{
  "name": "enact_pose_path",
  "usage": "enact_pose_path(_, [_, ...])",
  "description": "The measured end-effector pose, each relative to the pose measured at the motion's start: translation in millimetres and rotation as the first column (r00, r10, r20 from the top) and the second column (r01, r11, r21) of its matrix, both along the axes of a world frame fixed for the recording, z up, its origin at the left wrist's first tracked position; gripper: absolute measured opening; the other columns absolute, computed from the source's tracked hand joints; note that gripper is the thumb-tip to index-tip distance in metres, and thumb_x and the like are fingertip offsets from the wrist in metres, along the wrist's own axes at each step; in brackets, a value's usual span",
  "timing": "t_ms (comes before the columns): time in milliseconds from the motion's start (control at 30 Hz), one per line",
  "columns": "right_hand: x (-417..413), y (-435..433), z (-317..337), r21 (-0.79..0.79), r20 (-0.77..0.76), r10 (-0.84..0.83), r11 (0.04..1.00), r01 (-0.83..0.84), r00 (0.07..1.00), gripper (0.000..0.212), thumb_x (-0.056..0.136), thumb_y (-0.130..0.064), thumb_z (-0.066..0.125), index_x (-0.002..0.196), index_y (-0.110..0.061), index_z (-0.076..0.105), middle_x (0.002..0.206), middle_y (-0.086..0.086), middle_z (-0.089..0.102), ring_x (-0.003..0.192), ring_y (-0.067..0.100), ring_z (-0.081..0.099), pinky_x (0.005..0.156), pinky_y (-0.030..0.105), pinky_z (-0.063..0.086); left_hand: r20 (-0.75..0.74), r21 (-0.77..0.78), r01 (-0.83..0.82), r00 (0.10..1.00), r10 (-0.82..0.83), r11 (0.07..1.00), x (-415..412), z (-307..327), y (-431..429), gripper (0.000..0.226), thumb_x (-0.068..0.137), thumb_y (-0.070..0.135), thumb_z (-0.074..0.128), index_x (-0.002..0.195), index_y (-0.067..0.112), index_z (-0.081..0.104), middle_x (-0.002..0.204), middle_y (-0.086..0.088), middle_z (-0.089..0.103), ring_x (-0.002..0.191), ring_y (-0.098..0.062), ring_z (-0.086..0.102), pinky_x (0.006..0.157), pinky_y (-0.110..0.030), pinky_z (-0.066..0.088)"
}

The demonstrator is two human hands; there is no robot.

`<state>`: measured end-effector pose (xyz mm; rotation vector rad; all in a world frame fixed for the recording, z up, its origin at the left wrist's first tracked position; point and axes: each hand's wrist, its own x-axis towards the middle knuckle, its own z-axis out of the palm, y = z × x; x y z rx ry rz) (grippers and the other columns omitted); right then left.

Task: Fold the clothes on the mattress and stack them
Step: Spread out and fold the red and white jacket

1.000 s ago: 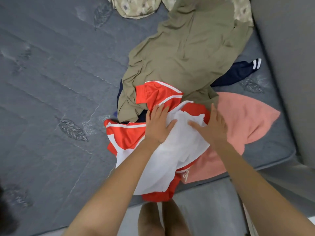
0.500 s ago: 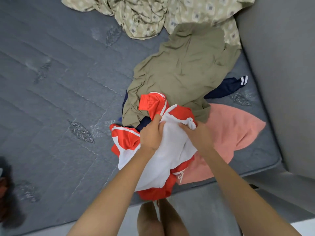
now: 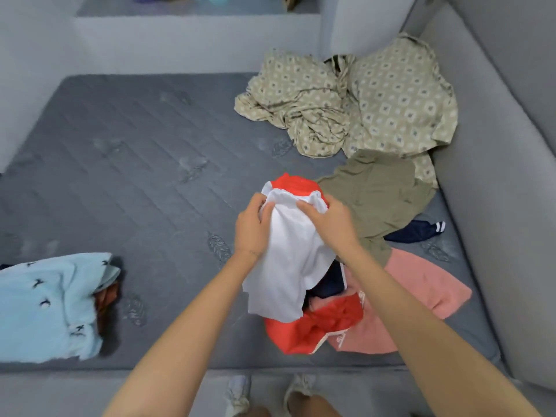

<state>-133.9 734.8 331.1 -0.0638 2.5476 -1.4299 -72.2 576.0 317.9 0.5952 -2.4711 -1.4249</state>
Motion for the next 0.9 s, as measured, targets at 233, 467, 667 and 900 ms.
enact_pose_path(233, [33.0, -97.0, 75.8, -0.042, -0.131, 0.061, 0.997, -0.067, 0.99, 0.045, 0.074, -0.063, 0.067, 0.068, -0.026, 0.043, 0.064, -0.011, 0.052, 0.058, 0.004, 0.048, 0.054, 0.03, 0.033, -0.154, -0.051, -0.062, 0.987, 0.054, 0.997, 41.4, 78.9, -100.2, 0.023, 0.097, 0.033, 0.05, 0.077, 0.022, 0.047, 0.063, 0.002, 0.046, 0.058, -0.006, 0.039, 0.055, -0.019, 0.033])
enact_pose_path(467, [88.9, -191.2, 122.0, -0.115, -0.204, 0.075, 0.988, -0.1, 0.976, 0.052, 0.073, -0.058, 0.073, 0.062, -0.024, 0.035, 0.047, -0.02, 0.043, 0.048, 0.0, 0.04, 0.053, 0.03, 0.029, -0.216, -0.086, -0.098, 0.973, 0.078, 0.991, 109.1, 123.3, -194.1, 0.024, 0.097, 0.034, 0.052, 0.078, 0.02, 0.047, 0.061, 0.006, 0.046, 0.058, -0.007, 0.041, 0.056, -0.019, 0.033])
enact_pose_path(667, [137.9, -272.7, 144.3, -0.143, -0.235, 0.088, 0.982, -0.124, 0.968, 0.056, 0.06, -0.071, 0.064, 0.058, -0.025, 0.031, 0.047, -0.021, 0.044, 0.046, 0.001, 0.04, 0.05, 0.031, 0.026, -0.262, -0.132, -0.13, 0.961, 0.093, 0.983, 165.3, 141.1, -272.9, 0.027, 0.098, 0.033, 0.05, 0.072, 0.029, 0.042, 0.063, 0.014, 0.049, 0.061, -0.004, 0.043, 0.057, -0.014, 0.034])
enact_pose_path(900, [166.6, -320.1, 148.2, -0.121, -0.245, 0.102, 0.983, -0.134, 0.964, 0.059, 0.064, -0.076, 0.059, 0.06, -0.023, 0.035, 0.049, -0.015, 0.046, 0.049, 0.003, 0.042, 0.05, 0.031, 0.029, -0.23, -0.126, -0.149, 0.966, 0.117, 0.981, 182.6, 145.4, -326.5, 0.029, 0.097, 0.037, 0.051, 0.074, 0.021, 0.046, 0.063, 0.007, 0.046, 0.06, -0.008, 0.04, 0.059, -0.024, 0.035])
